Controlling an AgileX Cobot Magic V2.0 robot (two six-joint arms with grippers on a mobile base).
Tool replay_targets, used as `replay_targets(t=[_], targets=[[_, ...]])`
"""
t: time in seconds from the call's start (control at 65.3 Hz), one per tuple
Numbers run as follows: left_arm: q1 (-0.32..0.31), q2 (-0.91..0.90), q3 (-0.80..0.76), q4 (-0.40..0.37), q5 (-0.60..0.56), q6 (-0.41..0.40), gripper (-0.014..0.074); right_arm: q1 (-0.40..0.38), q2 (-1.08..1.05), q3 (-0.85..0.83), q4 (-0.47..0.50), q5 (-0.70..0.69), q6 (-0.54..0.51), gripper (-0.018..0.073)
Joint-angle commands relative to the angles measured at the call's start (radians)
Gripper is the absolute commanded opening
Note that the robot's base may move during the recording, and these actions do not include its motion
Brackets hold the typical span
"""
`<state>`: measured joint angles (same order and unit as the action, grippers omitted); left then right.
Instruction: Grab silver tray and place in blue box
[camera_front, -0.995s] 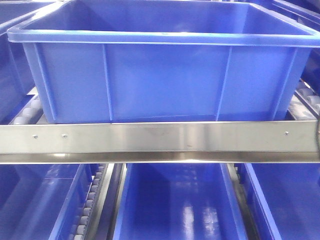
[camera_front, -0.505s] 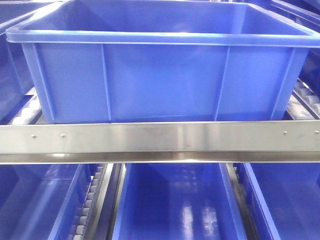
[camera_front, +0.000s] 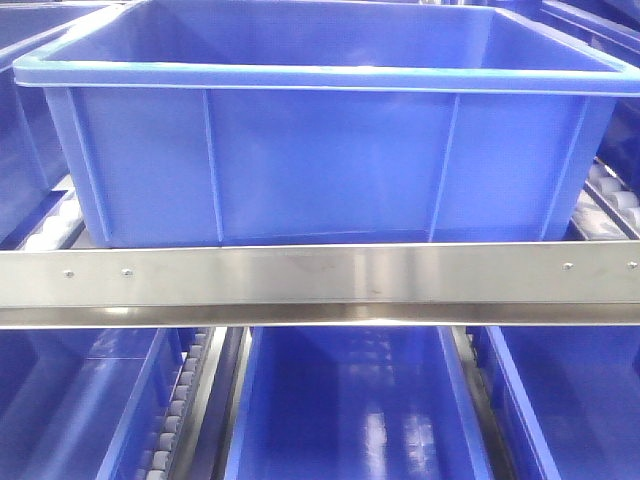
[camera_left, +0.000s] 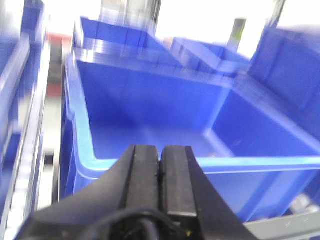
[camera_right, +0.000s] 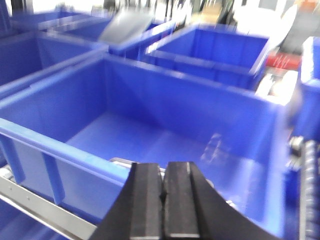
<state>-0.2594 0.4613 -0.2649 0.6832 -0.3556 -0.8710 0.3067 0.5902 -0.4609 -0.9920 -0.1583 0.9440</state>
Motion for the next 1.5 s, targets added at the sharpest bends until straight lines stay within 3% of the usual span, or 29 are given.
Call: replay_targets(t=[0.0, 0.597, 0.735, 0.796, 0.888, 1.041, 1.195, 1.486], targets=[[0.002, -0.069, 0.002, -0.011, -0.076, -0.007, -0.0104, -0.004, -0.066, 0.009, -0.004, -0.037, -0.002, 0.0049], [0.002, -0.117, 0.022, -0.011, -0.076, -0.007, -0.0104, -0.004, -0.131, 0.047, -0.004, -0.033, -0.002, 0.0049], [0.002, -0.117, 0.022, -0.011, -0.076, -0.007, -0.0104, -0.004, -0.140, 0.056, -0.001, 0.130, -0.022, 0.0049], [0.002, -0.117, 0.022, -0.011, -0.077, -0.007, -0.0104, -0.009, -0.162, 0.069, 0.070, 0.218, -0.113, 0.0049], [0.002, -0.117, 0.022, -0.011, -0.077, -0.007, -0.0104, -0.052, -0.211, 0.106, 0.336, 0.290, -0.359, 0.0049], [0.002, -0.117, 0.022, -0.011, -0.078, -0.007, -0.0104, -0.208, -0.299, 0.220, 0.680, 0.158, -0.781, 0.0049], [0.002, -0.117, 0.022, -0.011, -0.078, -0.007, -0.0104, -0.348, -0.377, 0.376, 0.851, -0.039, -0.859, 0.0049], [0.002, -0.117, 0.022, -0.011, -0.078, -0.007, -0.0104, -0.387, -0.622, 0.495, 0.976, 0.029, -0.917, 0.0049]])
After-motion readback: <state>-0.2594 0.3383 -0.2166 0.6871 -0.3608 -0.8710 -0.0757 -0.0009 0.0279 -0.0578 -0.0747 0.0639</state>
